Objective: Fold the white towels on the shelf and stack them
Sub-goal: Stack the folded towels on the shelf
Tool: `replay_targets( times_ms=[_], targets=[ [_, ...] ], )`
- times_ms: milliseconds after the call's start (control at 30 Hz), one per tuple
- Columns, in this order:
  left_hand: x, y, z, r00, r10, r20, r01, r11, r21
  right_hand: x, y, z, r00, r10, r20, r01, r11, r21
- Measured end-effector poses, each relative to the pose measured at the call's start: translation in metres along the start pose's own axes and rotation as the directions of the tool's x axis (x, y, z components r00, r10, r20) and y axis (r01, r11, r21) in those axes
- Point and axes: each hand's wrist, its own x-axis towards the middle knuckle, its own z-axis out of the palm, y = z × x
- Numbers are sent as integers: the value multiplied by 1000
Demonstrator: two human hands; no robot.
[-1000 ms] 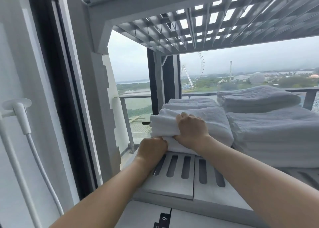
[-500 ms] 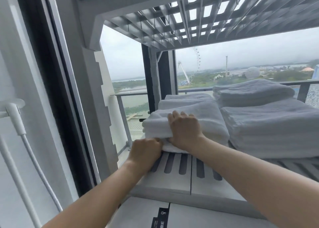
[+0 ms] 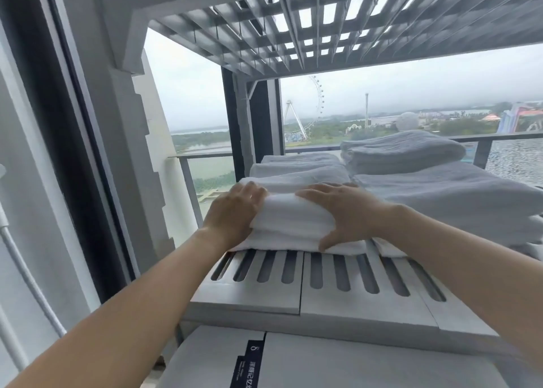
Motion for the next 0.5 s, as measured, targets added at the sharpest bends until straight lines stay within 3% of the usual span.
replay_targets(
  times_ms=[167,267,400,500],
  targets=[
    [6,-5,1,996,-18,90,39,973,-229,-16,15,4,992,118,-37,-97,929,358],
    [8,-7,-2,975,-34,218,83,971,-222,-15,16,2,990,131,-54,-102,923,370],
    [15,-9,-13,956,-16,295,58,989,-135,-11,24,-16,979,163,124,-201,877,436],
    [24,-13,-31,943,37,331,57,961,-270,5,31,-31,975,195,105,-221,833,508]
  ],
)
